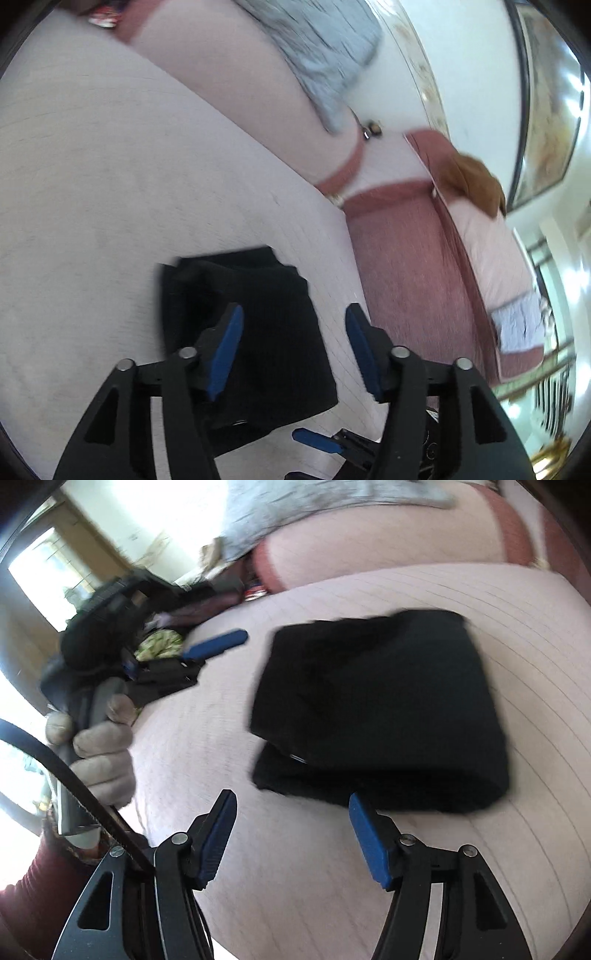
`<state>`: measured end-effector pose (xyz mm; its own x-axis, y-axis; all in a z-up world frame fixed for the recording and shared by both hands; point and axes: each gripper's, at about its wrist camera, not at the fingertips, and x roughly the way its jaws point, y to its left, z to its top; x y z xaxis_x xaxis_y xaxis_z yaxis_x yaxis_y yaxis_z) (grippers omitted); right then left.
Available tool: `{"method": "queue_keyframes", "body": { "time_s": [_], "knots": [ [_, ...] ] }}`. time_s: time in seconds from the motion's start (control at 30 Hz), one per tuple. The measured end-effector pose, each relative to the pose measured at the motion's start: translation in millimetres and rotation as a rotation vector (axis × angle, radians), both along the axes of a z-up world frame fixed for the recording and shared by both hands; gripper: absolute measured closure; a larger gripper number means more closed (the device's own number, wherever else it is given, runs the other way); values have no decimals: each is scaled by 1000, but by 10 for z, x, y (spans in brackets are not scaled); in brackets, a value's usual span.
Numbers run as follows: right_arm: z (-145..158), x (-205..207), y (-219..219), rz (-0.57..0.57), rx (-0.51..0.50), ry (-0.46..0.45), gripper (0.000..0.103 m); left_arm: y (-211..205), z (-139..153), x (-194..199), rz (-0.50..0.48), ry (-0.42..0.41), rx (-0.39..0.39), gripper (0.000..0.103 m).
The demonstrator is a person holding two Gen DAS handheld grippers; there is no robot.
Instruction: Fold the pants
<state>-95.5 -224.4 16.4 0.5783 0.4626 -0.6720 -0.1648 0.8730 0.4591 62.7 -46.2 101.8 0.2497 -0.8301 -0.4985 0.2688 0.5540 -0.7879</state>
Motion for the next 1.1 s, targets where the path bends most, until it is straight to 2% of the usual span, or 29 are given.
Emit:
{"method": "queue_keyframes", "body": {
  "time_s": [0.1,0.17,0.27,0.3,0.37,0.47,0.6,0.7,0.8,0.87,0.9,0.97,1.1],
  "knots": [
    [-65,-134,-257,-82,-3,25,35,-224,-209,89,3,35,80,45],
    [-87,-196,-420,-133,10,35,35,-197,-434,182,49,84,124,45],
    [-93,-303,-633,-193,22,24,34,-7,-636,257,104,136,88,48],
    [-98,-326,-692,-209,27,21,34,82,-647,253,121,145,58,48],
    [-114,-391,-810,-236,40,16,34,172,-615,205,132,145,54,47],
    [-179,-445,-957,-278,64,9,34,266,-448,-25,122,80,127,47],
    [-290,-583,-1087,-328,81,-11,34,377,-211,-592,147,-68,268,45],
    [-268,-630,-1065,-347,50,-40,34,313,-149,-1048,217,-167,416,44],
    [-161,-683,-956,-360,-26,-99,34,140,-136,-1435,291,-275,607,44],
    [-122,-729,-890,-362,-72,-128,33,51,-142,-1638,327,-327,699,38],
    [-107,-753,-855,-360,-94,-138,33,18,-141,-1733,346,-341,728,32],
    [-102,-787,-831,-356,-117,-149,32,-15,-138,-1823,367,-353,752,26],
    [-114,-807,-777,-334,-133,-148,31,-128,-113,-1897,350,-367,807,24]
  ]
}}
